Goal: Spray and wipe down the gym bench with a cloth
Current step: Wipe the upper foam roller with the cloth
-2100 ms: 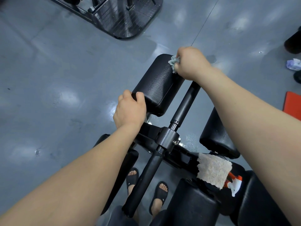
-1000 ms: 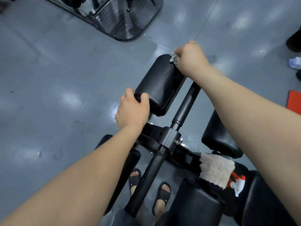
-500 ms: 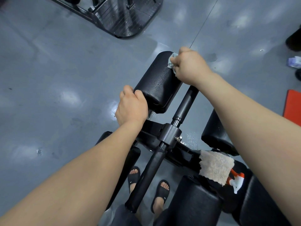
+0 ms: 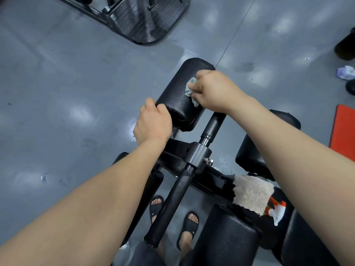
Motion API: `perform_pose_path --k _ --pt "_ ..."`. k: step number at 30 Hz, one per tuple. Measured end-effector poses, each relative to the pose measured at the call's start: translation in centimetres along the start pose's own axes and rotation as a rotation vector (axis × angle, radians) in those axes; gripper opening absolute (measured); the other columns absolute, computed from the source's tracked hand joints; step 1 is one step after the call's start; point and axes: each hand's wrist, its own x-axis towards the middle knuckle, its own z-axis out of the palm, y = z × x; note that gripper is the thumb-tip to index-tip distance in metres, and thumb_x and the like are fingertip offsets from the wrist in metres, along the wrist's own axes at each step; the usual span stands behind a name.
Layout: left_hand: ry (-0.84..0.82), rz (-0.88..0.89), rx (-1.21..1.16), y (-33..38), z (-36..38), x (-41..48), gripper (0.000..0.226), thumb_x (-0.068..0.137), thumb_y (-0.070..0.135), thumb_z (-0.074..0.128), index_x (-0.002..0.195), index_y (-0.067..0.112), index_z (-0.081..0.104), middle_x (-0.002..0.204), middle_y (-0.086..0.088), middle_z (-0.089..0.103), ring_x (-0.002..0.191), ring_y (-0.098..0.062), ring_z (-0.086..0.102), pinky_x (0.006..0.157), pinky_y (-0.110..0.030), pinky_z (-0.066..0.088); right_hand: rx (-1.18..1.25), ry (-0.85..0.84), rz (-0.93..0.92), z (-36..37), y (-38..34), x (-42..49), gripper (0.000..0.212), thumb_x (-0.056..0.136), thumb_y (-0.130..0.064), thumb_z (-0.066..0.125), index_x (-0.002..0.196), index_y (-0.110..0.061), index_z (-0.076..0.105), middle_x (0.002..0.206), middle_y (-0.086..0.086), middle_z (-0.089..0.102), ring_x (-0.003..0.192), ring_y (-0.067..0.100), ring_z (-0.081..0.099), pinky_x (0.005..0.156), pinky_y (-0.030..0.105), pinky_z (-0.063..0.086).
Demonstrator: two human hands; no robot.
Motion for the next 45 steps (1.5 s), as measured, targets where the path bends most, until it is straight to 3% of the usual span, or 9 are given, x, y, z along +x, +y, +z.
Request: perform_pose_path --k 13,21,26,32,35,38,42,45 --pt "0.004 0.014 0.007 -0.2 0.0 0.1 0.026 0.104 0.033 0.032 0.115 0.02 0.051 0.118 -0.005 0.062 0.09 -0.027 0.045 0.079 -0.038 0.033 0.14 -0.03 -0.13 0.6 -2.6 -1.2 0.017 0.092 -0.017 0.059 0.088 -0.004 0.069 0.088 0.003 0.041 0.081 0.028 0.053 0.068 0.042 0.046" --pt "-0.006 0.01 0.013 -0.1 -0.1 0.2 0.024 0.102 0.032 0.032 0.111 0.019 0.05 0.115 -0.007 0.062 0.089 -0.031 0.046 0.077 -0.039 0.035 0.232 -0.001 -0.12 1.0 -4.3 -1.7 0.025 0.098 -0.025 0.057 0.092 -0.008 0.074 0.089 0.005 0.044 0.074 0.025 0.051 0.064 0.041 0.045" --pt "-0.012 0.018 0.006 -0.3 -0.1 0.1 0.025 0.103 0.034 0.032 0.111 0.02 0.051 0.116 -0.005 0.061 0.09 -0.03 0.048 0.078 -0.04 0.036 0.217 0.048 0.008 0.9 -4.9 -1.4 0.016 0.094 -0.025 0.061 0.095 -0.019 0.076 0.089 0.0 0.041 0.078 0.022 0.054 0.067 0.036 0.046" --pt "-0.02 0.024 0.015 -0.2 -0.3 -0.1 0.025 0.104 0.034 0.031 0.113 0.019 0.048 0.115 -0.007 0.061 0.088 -0.029 0.044 0.077 -0.038 0.032 0.162 0.097 0.163 1.1 -4.6 -0.5 0.022 0.099 -0.023 0.056 0.1 -0.011 0.075 0.092 0.004 0.04 0.077 0.03 0.054 0.063 0.031 0.033" --pt "-0.03 0.027 0.023 0.0 -0.3 -0.1 0.024 0.105 0.034 0.029 0.112 0.018 0.046 0.114 -0.007 0.062 0.087 -0.03 0.045 0.076 -0.038 0.031 0.13 0.1 0.219 1.1 -4.1 0.2 0.022 0.098 -0.018 0.055 0.086 -0.007 0.07 0.09 0.006 0.039 0.076 0.032 0.053 0.062 0.032 0.032" --pt "-0.033 0.025 0.041 0.0 -0.2 -0.1 0.025 0.104 0.034 0.028 0.112 0.018 0.044 0.115 -0.009 0.063 0.088 -0.031 0.046 0.076 -0.039 0.031 0.111 0.127 0.296 1.2 -3.3 1.2 0.018 0.093 -0.01 0.056 0.077 -0.011 0.064 0.091 0.007 0.04 0.076 0.033 0.052 0.064 0.034 0.042" --pt "-0.045 0.024 0.051 -0.1 0.0 0.1 0.028 0.104 0.036 0.027 0.112 0.017 0.045 0.12 -0.011 0.062 0.102 -0.037 0.056 0.079 -0.041 0.032 0.093 0.166 0.408 1.5 -1.9 2.5 0.021 0.091 -0.006 0.059 0.103 -0.01 0.076 0.109 0.011 0.055 0.093 0.036 0.061 0.075 0.034 0.049" --pt "-0.054 0.011 0.062 0.0 0.1 0.1 0.038 0.105 0.037 0.026 0.12 0.014 0.051 0.128 -0.011 0.06 0.112 -0.038 0.056 0.082 -0.041 0.03 0.109 0.175 0.458 1.4 -0.6 3.2 0.027 0.092 -0.006 0.059 0.111 -0.014 0.076 0.116 0.013 0.058 0.101 0.037 0.062 0.081 0.033 0.05"
